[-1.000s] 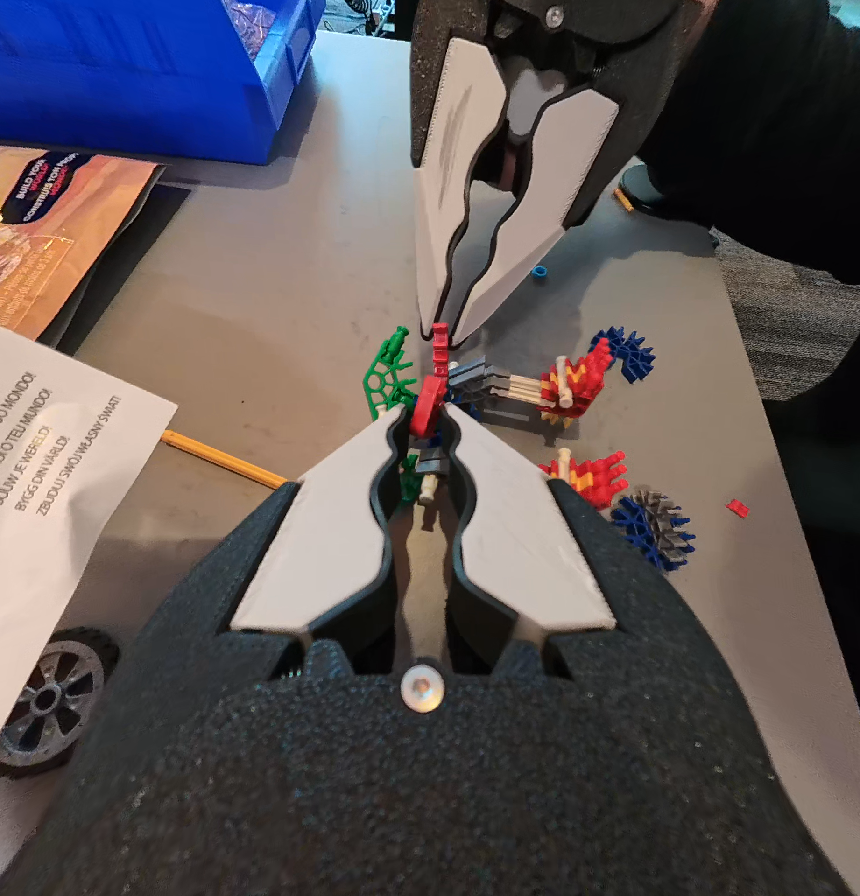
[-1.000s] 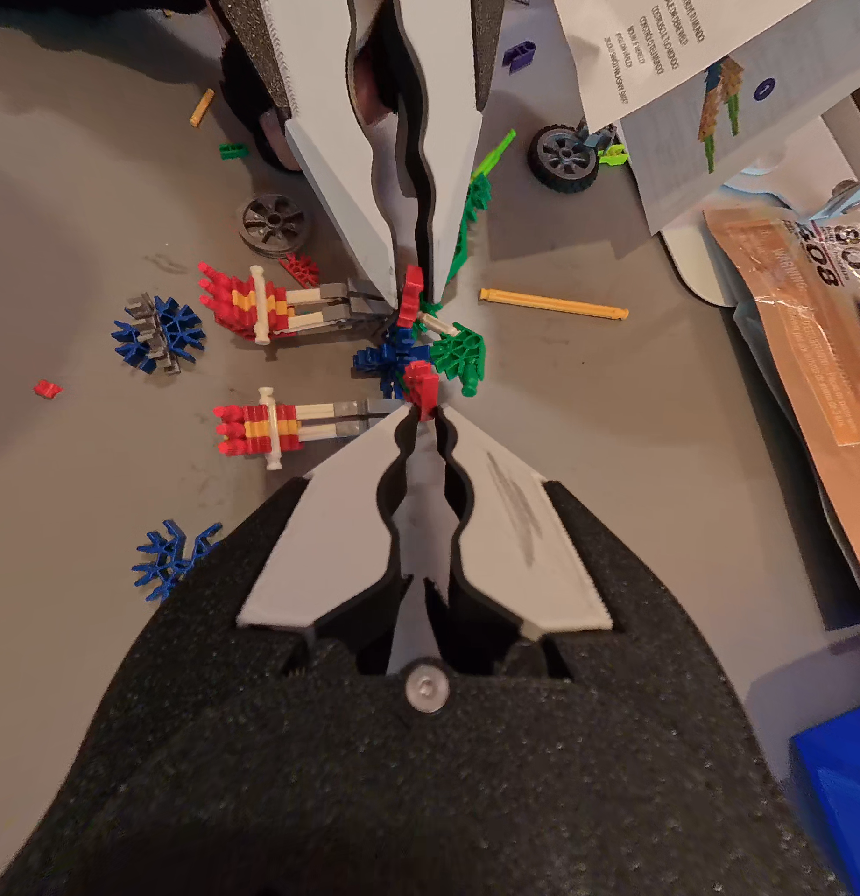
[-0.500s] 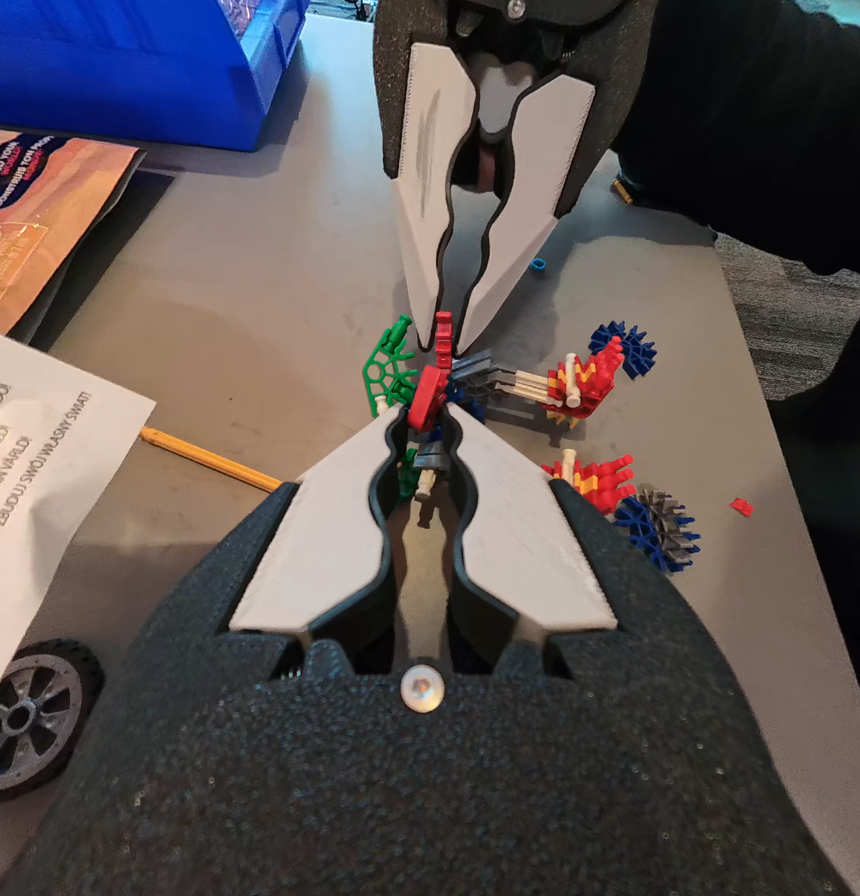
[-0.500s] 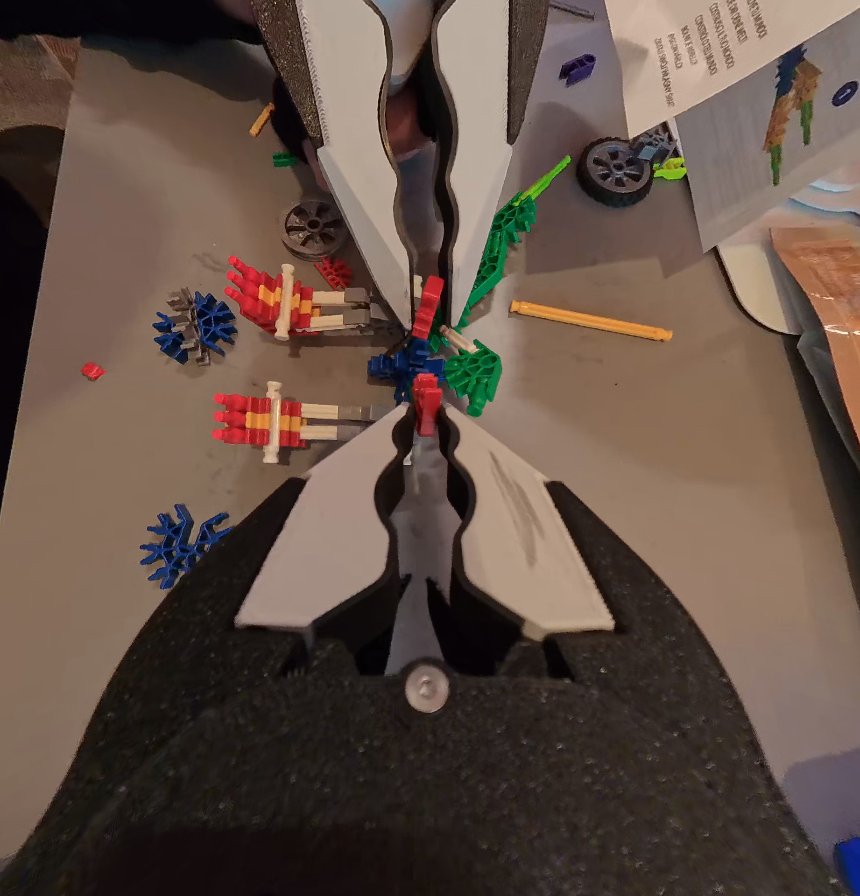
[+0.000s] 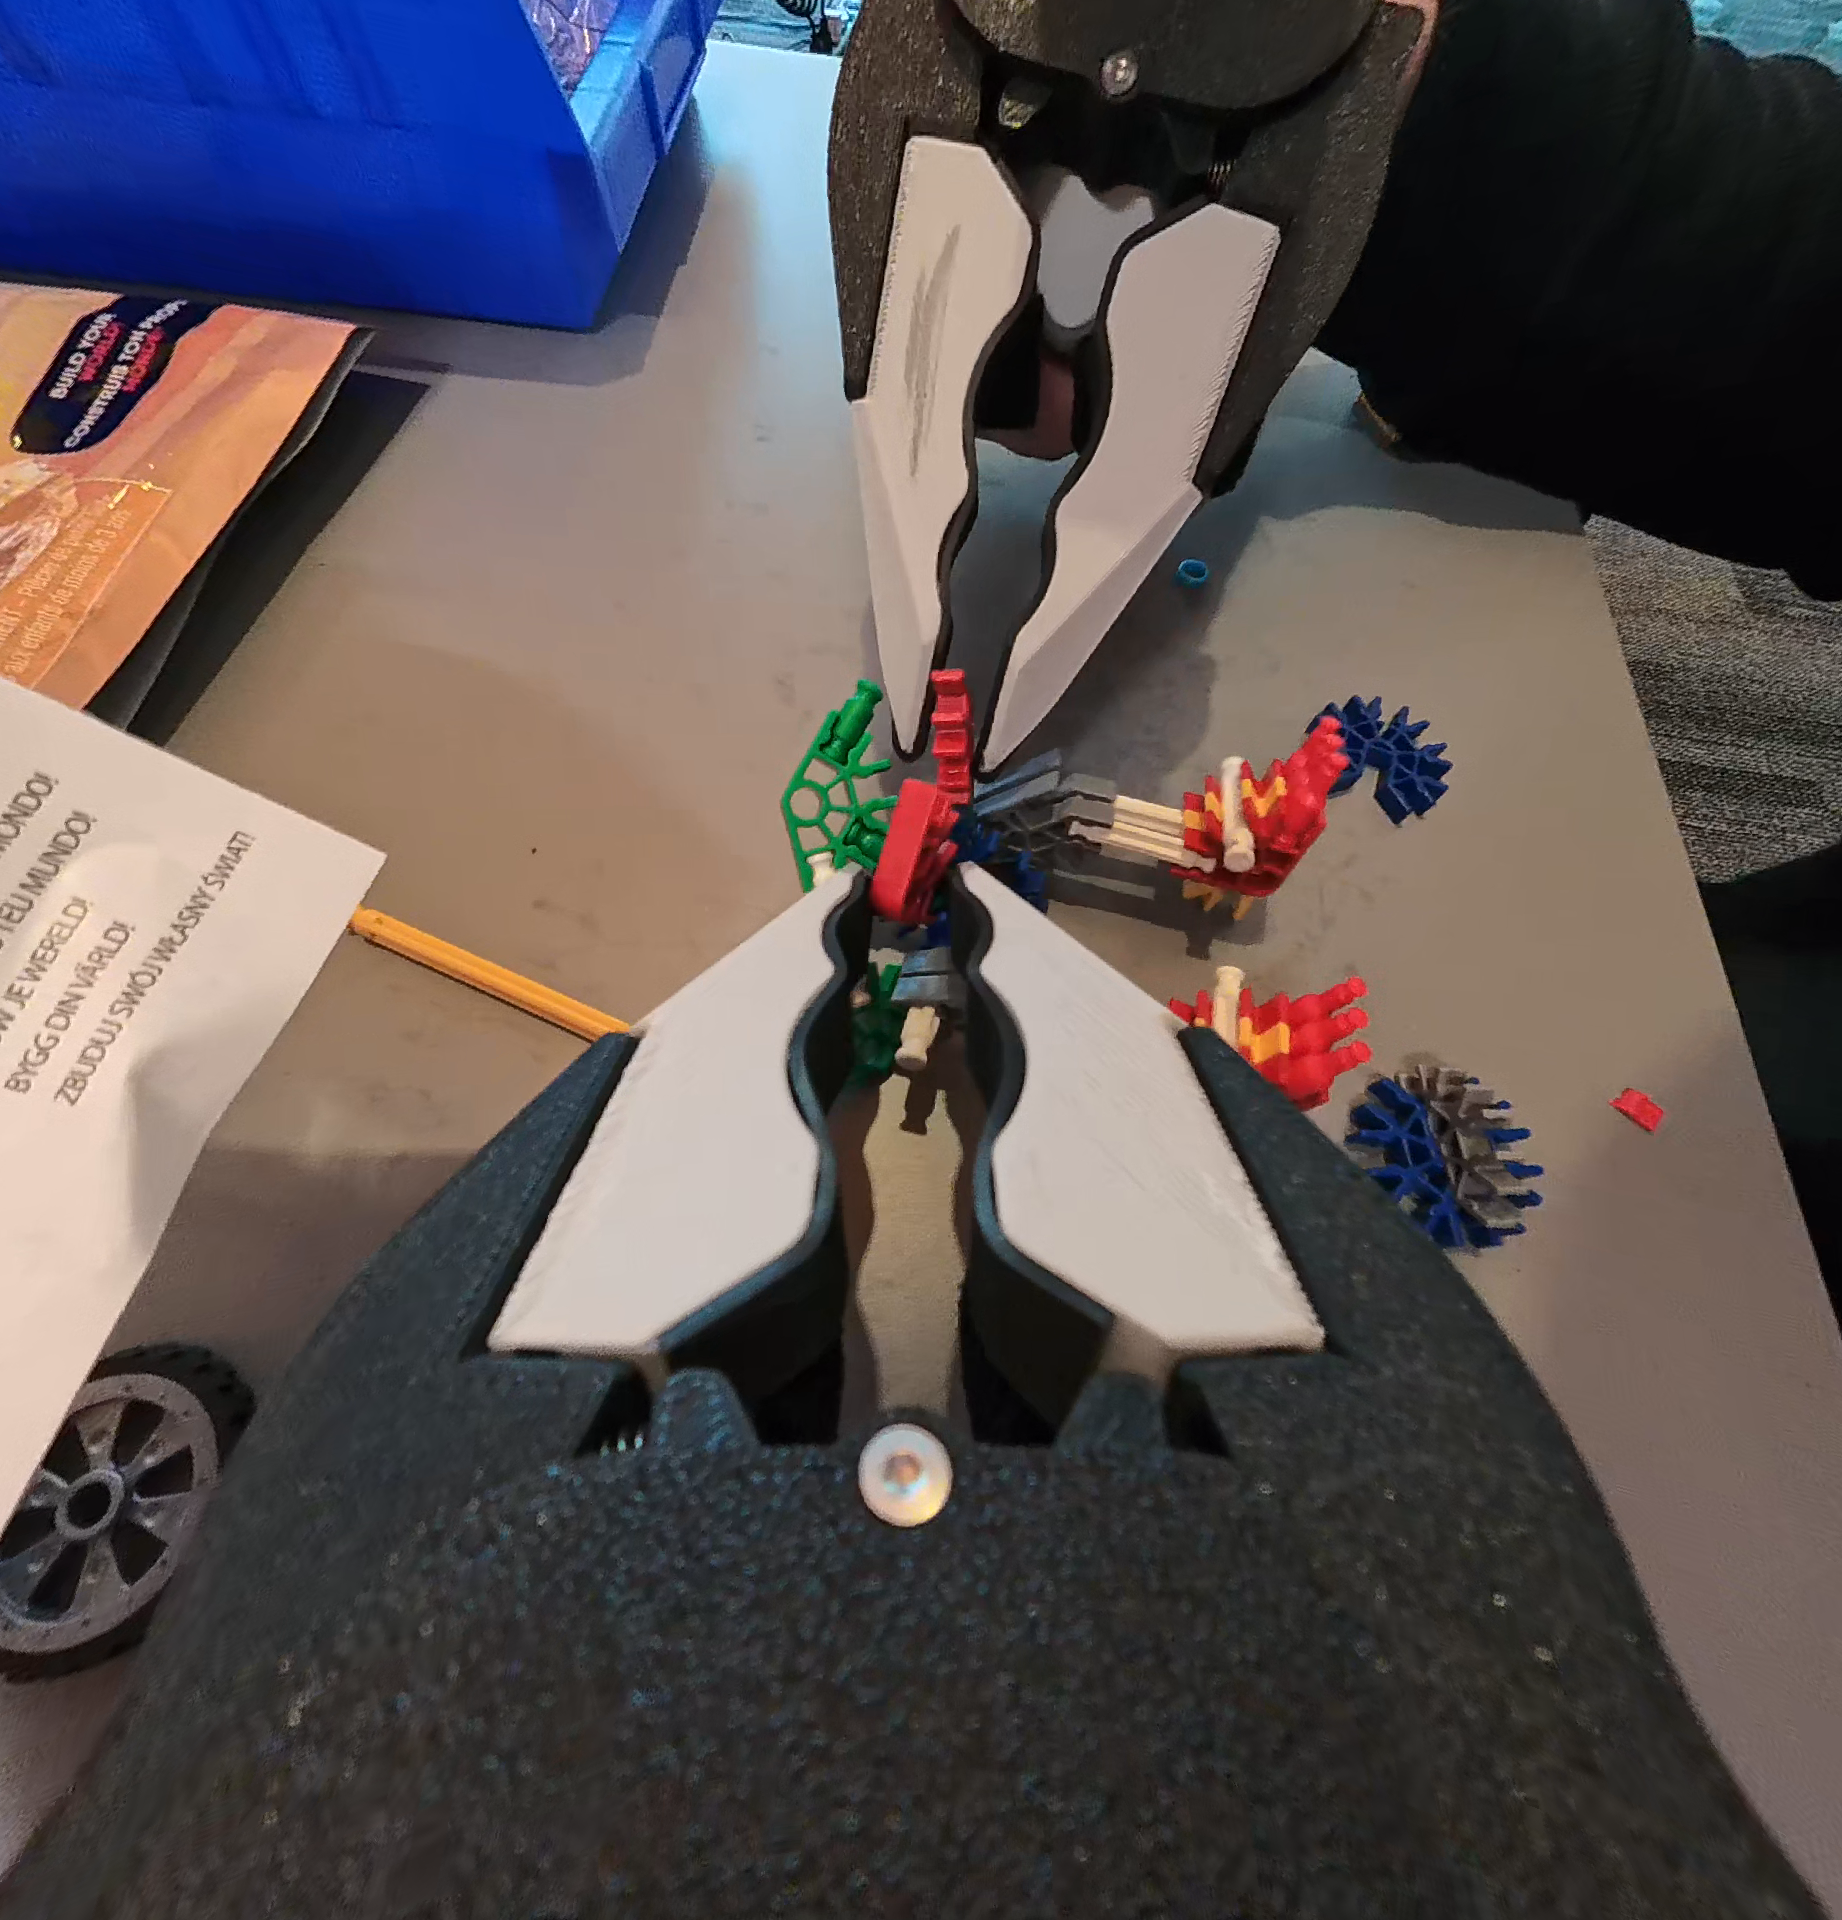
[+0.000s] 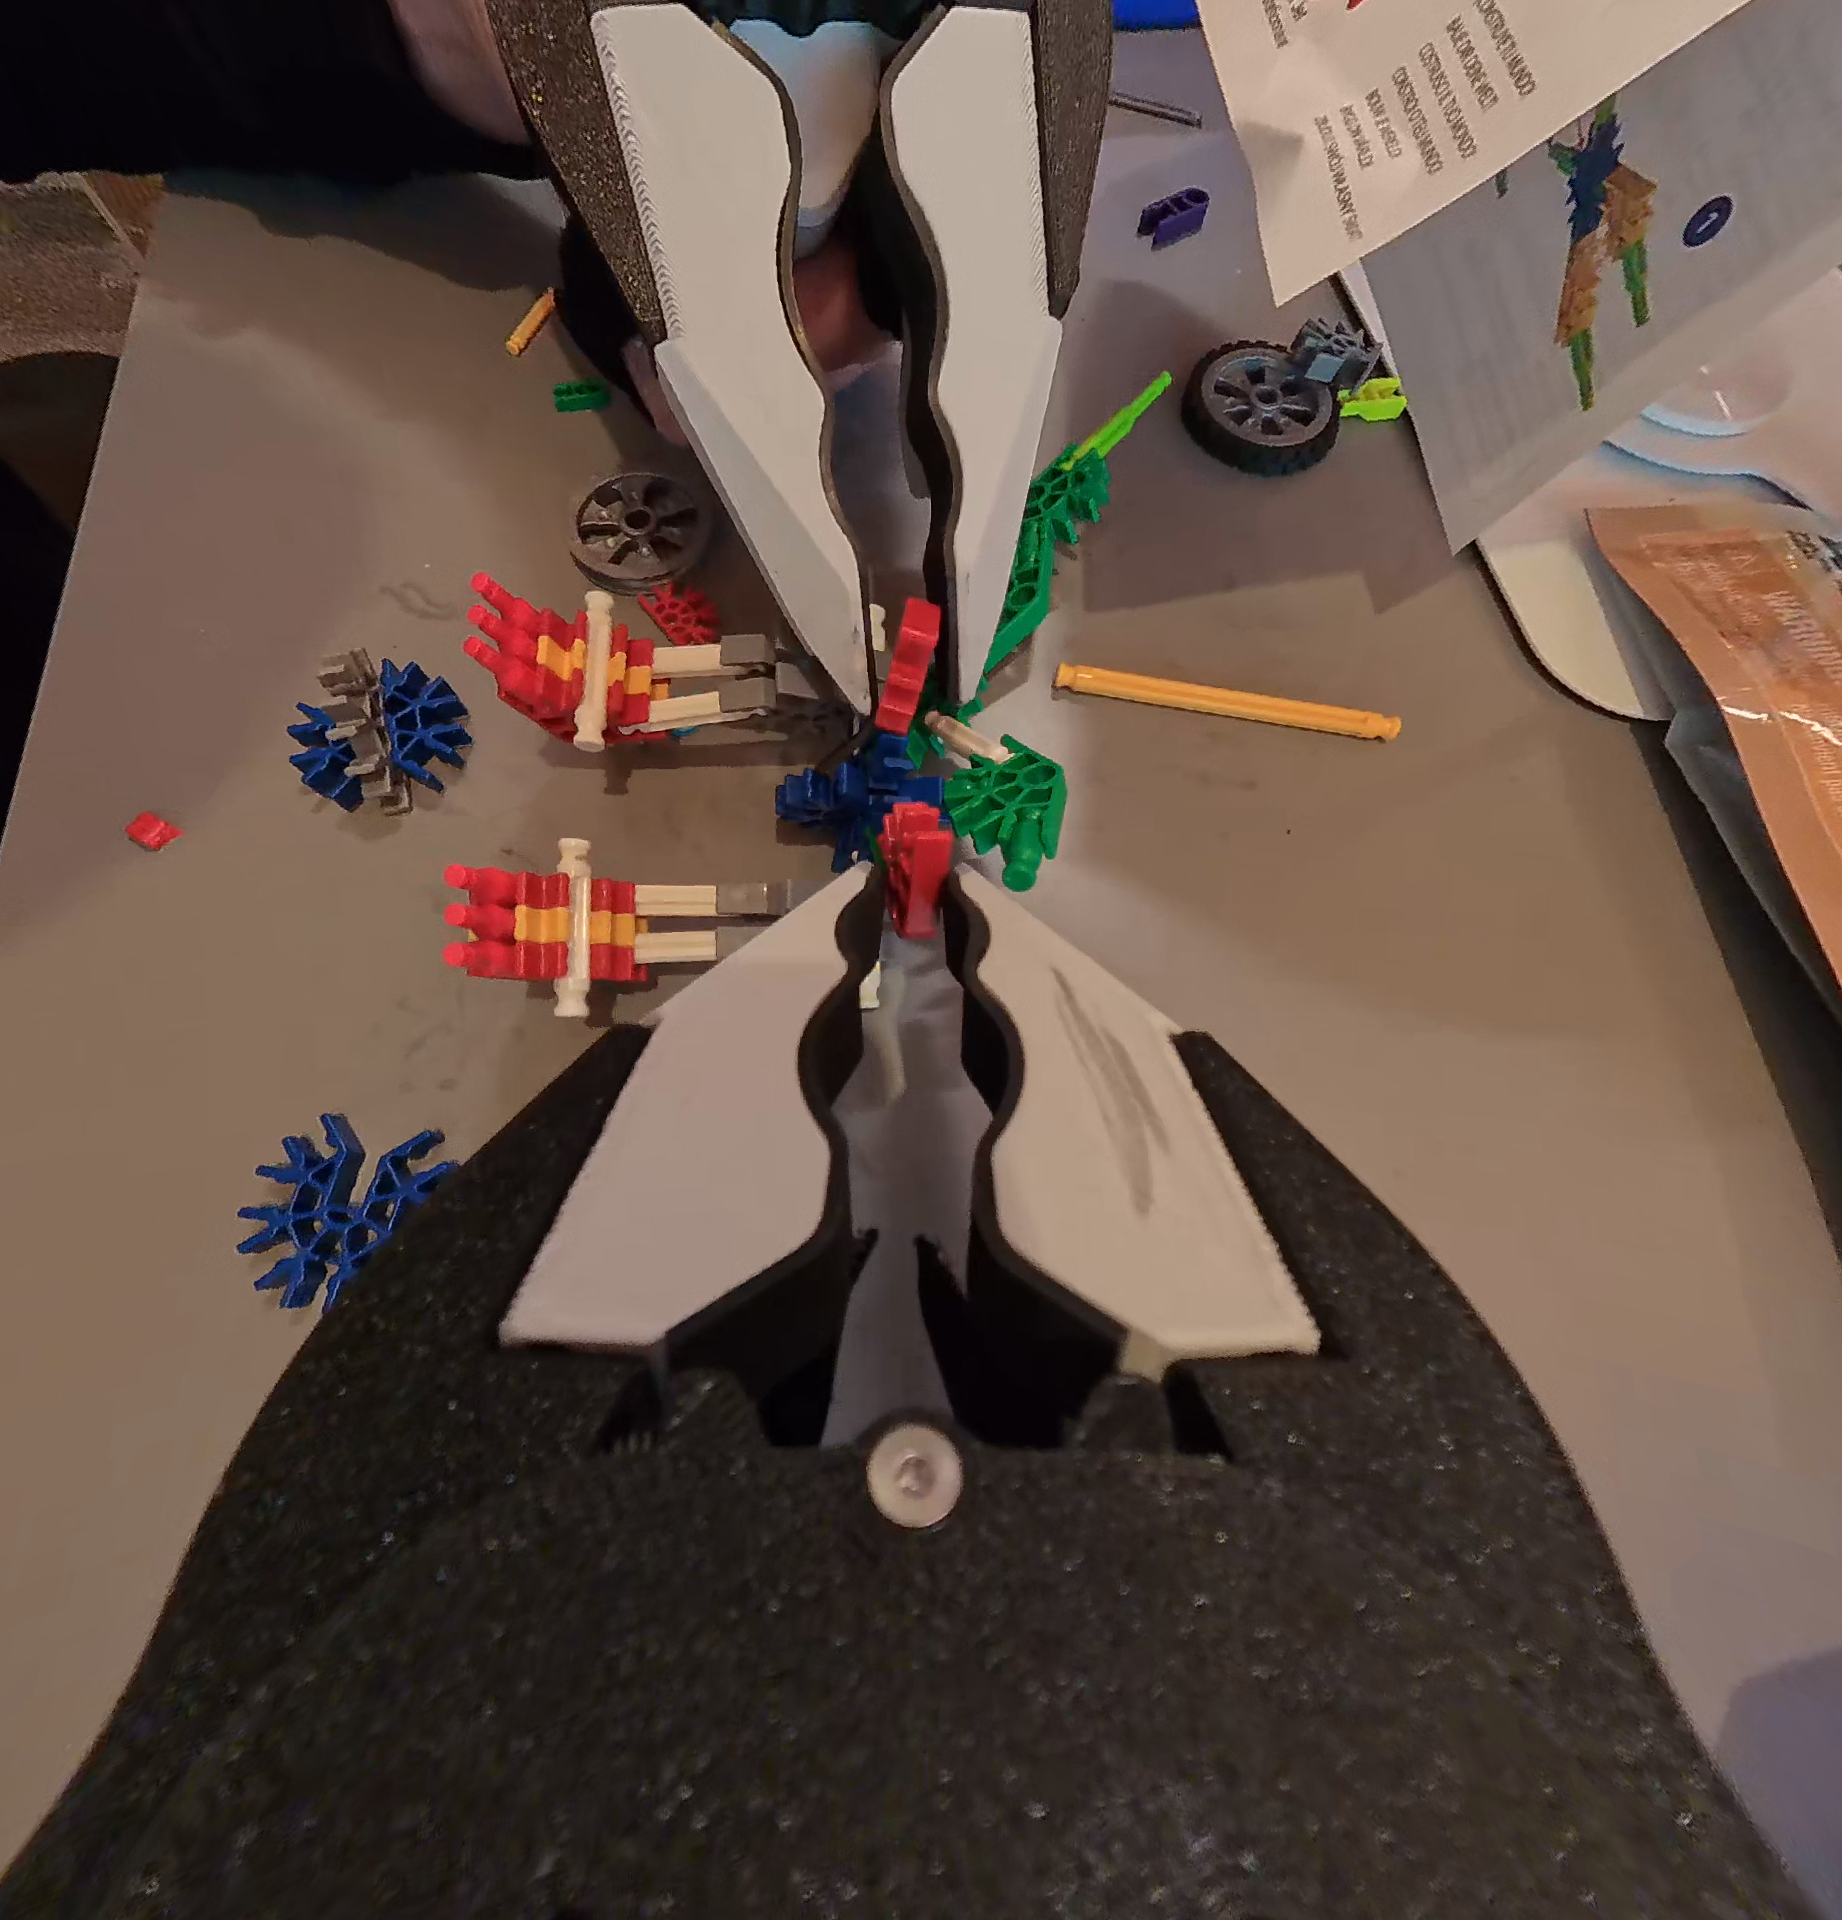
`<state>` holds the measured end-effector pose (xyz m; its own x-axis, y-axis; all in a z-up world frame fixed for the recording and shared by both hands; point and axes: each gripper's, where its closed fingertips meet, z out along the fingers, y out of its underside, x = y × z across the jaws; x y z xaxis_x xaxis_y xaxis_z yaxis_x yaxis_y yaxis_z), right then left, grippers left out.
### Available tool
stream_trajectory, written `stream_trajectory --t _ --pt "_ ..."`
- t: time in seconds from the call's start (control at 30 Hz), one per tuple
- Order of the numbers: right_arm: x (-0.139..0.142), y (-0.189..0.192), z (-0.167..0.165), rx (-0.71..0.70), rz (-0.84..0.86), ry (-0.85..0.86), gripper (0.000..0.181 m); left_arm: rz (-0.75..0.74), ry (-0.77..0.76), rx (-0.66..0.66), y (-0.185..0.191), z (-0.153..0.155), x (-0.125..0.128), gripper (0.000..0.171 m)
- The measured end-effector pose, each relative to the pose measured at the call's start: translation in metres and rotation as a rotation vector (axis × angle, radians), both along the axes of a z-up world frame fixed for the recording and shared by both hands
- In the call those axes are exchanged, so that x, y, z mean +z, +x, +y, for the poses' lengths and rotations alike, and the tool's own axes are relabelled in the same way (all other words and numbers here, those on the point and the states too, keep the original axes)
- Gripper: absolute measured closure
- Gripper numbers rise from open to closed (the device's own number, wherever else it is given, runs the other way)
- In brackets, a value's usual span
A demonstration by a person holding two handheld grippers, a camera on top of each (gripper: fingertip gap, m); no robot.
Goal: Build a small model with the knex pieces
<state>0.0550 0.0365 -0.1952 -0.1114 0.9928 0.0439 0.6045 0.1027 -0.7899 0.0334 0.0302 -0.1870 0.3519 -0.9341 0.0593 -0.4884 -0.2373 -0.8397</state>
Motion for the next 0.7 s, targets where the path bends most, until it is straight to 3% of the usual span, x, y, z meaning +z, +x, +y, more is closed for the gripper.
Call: stream_trajectory --t 0.7 --pt "-0.0002 -0.0021 0.0053 -0.025 -0.002 0.062 0.169 -0.004 -0.002 0.016 -0.0020 0.0037 -0.0011 0.158"
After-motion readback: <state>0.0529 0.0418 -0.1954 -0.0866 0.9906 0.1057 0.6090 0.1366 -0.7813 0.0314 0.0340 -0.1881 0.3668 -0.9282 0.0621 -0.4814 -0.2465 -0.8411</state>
